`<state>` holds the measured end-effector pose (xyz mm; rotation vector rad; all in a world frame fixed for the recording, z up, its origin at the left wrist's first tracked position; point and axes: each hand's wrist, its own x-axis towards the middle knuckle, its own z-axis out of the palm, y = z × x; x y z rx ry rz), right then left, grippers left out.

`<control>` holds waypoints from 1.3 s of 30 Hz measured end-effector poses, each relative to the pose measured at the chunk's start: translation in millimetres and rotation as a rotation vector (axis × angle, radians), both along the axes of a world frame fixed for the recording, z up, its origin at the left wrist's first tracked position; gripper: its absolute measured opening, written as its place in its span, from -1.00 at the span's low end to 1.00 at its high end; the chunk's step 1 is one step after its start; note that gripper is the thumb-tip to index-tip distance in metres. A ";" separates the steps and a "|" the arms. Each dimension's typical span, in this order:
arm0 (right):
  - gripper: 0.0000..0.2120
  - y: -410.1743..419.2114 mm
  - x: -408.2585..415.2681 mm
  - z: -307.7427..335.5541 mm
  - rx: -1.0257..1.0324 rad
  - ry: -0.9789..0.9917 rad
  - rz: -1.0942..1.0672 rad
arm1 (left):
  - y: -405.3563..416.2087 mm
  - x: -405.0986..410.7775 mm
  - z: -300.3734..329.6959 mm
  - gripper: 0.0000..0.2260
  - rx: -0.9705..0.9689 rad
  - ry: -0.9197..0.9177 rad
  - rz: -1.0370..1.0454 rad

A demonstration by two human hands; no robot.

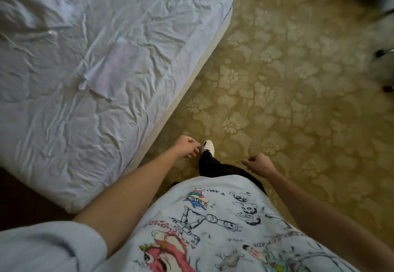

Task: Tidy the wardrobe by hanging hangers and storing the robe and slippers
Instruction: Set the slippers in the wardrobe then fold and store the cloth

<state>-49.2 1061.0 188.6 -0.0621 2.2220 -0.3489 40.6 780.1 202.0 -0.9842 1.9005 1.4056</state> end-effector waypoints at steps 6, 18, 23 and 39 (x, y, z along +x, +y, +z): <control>-0.63 -99.7 -134.2 15.2 -0.129 0.003 0.114 | -69.9 -103.4 19.9 -0.89 -0.135 0.019 0.071; -0.82 -346.7 -306.8 37.0 -0.271 -0.069 0.625 | -198.4 -152.4 -15.1 -0.80 -0.142 -0.156 0.554; -0.79 -406.1 -388.0 16.7 -0.191 -0.048 0.774 | -245.2 -208.5 -29.2 -0.80 -0.102 -0.150 0.714; -0.87 -576.3 -550.8 12.9 -0.125 -0.085 1.082 | -316.6 -358.3 -13.4 -0.86 -0.045 -0.079 1.118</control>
